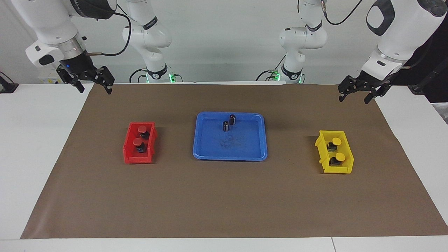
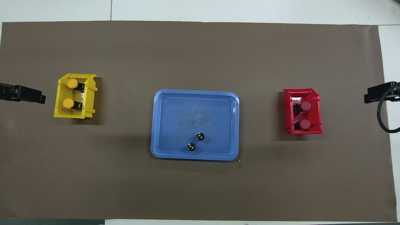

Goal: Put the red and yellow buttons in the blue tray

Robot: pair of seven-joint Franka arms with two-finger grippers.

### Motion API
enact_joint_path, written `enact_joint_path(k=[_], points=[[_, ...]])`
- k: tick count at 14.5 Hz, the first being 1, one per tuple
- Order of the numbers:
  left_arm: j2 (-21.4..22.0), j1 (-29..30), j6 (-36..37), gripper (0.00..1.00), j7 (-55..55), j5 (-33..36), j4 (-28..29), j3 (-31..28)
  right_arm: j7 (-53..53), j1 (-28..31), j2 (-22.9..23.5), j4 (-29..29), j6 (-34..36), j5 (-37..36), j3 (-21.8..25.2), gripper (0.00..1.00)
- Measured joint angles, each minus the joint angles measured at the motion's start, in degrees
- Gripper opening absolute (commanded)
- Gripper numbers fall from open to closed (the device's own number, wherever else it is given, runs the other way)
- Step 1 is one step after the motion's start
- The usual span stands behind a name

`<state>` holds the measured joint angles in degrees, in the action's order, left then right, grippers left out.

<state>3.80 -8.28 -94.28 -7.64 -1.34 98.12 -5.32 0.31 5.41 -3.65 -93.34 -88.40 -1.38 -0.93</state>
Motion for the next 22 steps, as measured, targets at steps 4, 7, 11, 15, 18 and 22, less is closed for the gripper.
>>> enact_joint_path(k=[4, 7, 11, 15, 18, 22], points=[[0.00, 0.01, 0.00, 1.00, 0.00, 0.00, 0.00, 0.00, 0.00, 0.00, 0.00, 0.00, 0.00, 0.00, 0.00, 1.00], [0.00, 0.02, 0.00, 1.00, 0.00, 0.00, 0.00, 0.00, 0.00, 0.00, 0.00, -0.05, 0.09, 0.00, 0.00, 1.00], [0.00, 0.02, 0.00, 1.00, 0.00, 0.00, 0.00, 0.00, 0.00, -0.01, 0.00, -0.33, 0.02, 0.00, -0.01, 1.00], [0.00, 0.02, 0.00, 1.00, 0.00, 0.00, 0.00, 0.00, 0.00, -0.59, -0.09, -2.26, -5.06, 0.06, -0.24, 1.00], [0.00, 0.02, 0.00, 1.00, 0.00, 0.00, 0.00, 0.00, 0.00, -1.71, -0.72, -12.57, -17.77, 0.13, -0.80, 0.95], [0.00, 0.02, 0.00, 1.00, 0.00, 0.00, 0.00, 0.00, -0.05, -3.32, 1.66, -19.65, -27.63, 2.55, -0.87, 0.80]])
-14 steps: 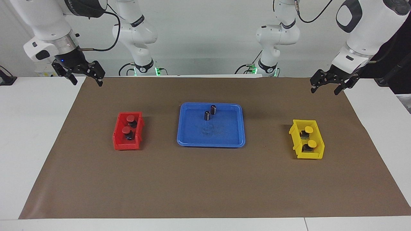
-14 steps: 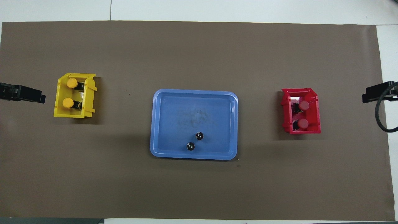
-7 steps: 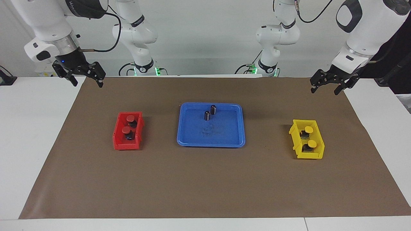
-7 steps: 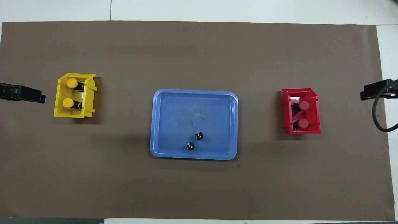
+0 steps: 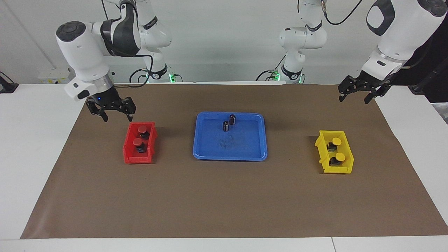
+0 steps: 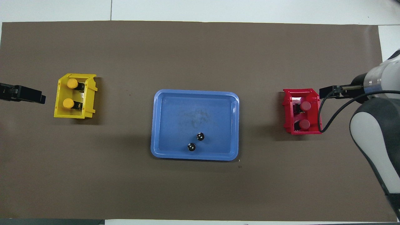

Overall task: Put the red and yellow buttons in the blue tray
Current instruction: 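Reach the right gripper into the red holder and grasp a red button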

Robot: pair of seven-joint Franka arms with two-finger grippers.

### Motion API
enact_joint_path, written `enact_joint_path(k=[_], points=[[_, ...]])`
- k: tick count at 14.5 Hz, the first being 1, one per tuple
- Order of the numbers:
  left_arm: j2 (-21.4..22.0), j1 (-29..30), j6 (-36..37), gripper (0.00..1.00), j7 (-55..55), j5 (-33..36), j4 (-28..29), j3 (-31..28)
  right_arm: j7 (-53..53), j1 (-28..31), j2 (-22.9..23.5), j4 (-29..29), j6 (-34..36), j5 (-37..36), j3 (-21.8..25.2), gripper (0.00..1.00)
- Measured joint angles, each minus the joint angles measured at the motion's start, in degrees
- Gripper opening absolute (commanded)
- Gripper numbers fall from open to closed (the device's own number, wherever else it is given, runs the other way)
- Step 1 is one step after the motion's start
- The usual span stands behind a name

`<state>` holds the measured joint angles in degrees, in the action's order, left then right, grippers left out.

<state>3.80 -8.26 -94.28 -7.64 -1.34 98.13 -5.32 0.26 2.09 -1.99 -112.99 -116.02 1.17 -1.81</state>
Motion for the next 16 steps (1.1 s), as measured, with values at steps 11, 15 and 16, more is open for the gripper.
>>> enact_joint_path(k=[11, 15, 16], points=[[0.00, 0.00, 0.00, 1.00, 0.00, 0.00, 0.00, 0.00, -0.06, -0.56, 5.19, -11.79, -20.21, 0.39, 0.00, 0.60], [0.00, 0.00, 0.00, 1.00, 0.00, 0.00, 0.00, 0.00, -0.06, -0.63, 5.23, -14.29, -22.63, 0.39, 0.00, 0.59], [0.00, 0.00, 0.00, 1.00, 0.00, 0.00, 0.00, 0.00, -0.06, -0.64, 5.23, -14.85, -23.19, 0.40, 0.00, 0.59]])
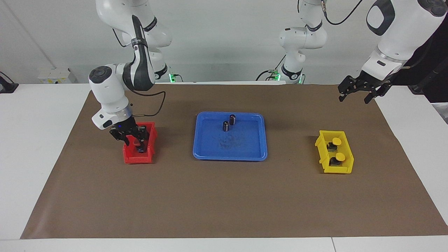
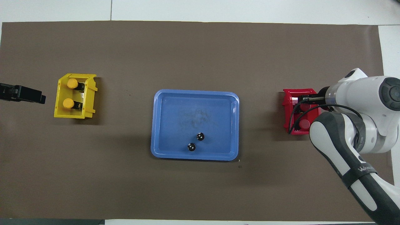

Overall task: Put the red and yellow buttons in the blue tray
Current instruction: 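Reach the right gripper into the red holder and grasp a red button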

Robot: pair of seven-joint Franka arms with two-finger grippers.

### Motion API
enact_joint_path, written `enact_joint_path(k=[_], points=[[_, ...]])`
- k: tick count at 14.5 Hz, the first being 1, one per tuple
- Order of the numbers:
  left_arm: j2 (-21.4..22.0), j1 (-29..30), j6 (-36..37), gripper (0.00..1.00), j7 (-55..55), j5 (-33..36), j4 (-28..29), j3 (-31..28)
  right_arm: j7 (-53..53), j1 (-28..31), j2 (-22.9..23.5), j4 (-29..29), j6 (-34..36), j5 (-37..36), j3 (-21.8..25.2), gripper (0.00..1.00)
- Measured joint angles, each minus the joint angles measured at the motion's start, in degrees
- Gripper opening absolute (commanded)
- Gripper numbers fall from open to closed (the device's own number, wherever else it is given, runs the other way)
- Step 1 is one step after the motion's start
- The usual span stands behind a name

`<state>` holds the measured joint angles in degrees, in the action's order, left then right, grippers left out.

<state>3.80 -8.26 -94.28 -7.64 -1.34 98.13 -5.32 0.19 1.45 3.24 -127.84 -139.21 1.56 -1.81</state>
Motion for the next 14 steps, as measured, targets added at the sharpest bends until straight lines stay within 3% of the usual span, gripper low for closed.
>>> enact_joint_path(k=[4, 9, 11, 14], points=[[0.00, 0.00, 0.00, 1.00, 0.00, 0.00, 0.00, 0.00, 0.00, -0.02, -0.01, -1.87, -1.59, 0.00, 0.00, 0.57], [0.00, 0.00, 0.00, 1.00, 0.00, 0.00, 0.00, 0.00, 0.00, -0.06, 0.00, -2.56, -1.59, 0.00, 0.00, 0.35], [0.00, 0.00, 0.00, 1.00, 0.00, 0.00, 0.00, 0.01, 0.00, -0.07, 0.00, -2.45, -1.44, 0.00, 0.01, 0.34], [0.00, -0.27, 0.00, 1.00, -0.03, 0.00, 0.00, 0.53, 0.00, -0.43, 0.23, 2.87, 6.45, 0.00, 0.00, 0.34]])
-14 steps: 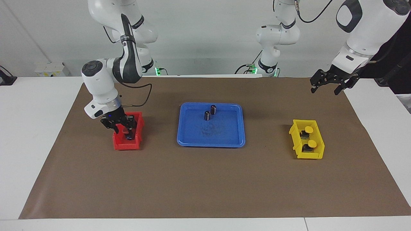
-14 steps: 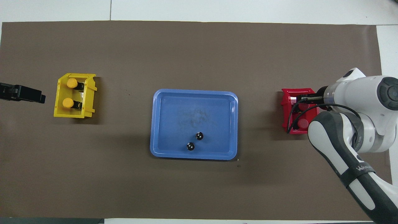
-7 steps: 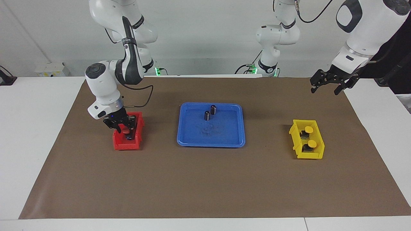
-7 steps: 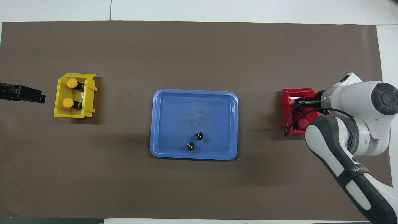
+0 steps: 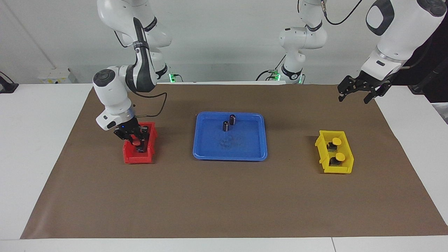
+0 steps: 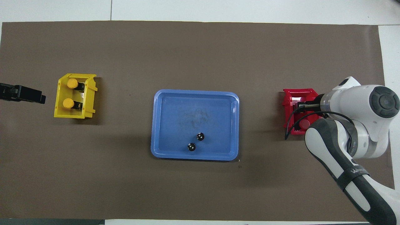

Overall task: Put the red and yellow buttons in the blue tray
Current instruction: 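Reach the right gripper into the red holder and grasp a red button, then carry the red button to the blue tray while the left gripper grasps a yellow button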

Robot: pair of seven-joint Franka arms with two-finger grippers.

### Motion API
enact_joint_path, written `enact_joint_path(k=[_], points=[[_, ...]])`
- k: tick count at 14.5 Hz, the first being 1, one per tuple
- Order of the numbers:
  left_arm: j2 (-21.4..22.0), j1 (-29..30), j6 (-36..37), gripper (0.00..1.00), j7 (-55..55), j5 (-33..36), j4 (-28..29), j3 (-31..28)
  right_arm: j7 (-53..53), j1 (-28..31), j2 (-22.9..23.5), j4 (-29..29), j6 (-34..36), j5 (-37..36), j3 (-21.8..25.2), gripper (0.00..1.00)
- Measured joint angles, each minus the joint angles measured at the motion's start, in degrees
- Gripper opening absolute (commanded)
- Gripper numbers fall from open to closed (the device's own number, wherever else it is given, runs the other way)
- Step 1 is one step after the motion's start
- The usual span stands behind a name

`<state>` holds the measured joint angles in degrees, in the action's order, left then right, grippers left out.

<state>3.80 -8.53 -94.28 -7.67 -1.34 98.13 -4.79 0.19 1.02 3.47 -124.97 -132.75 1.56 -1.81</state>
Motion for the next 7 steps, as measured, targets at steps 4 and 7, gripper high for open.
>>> enact_joint_path(k=[4, 7], points=[[0.04, 0.20, -3.11, 0.97, 3.64, 0.00, 0.84, 0.03, -1.83, -3.74, 1.32, 16.84, 17.97, 0.00, -0.04, 0.34], [-1.77, 1.07, -16.88, 0.78, 4.28, 0.00, 6.82, -0.29, -14.64, -11.68, 4.79, 25.78, 20.63, -0.01, -0.21, 0.34]])
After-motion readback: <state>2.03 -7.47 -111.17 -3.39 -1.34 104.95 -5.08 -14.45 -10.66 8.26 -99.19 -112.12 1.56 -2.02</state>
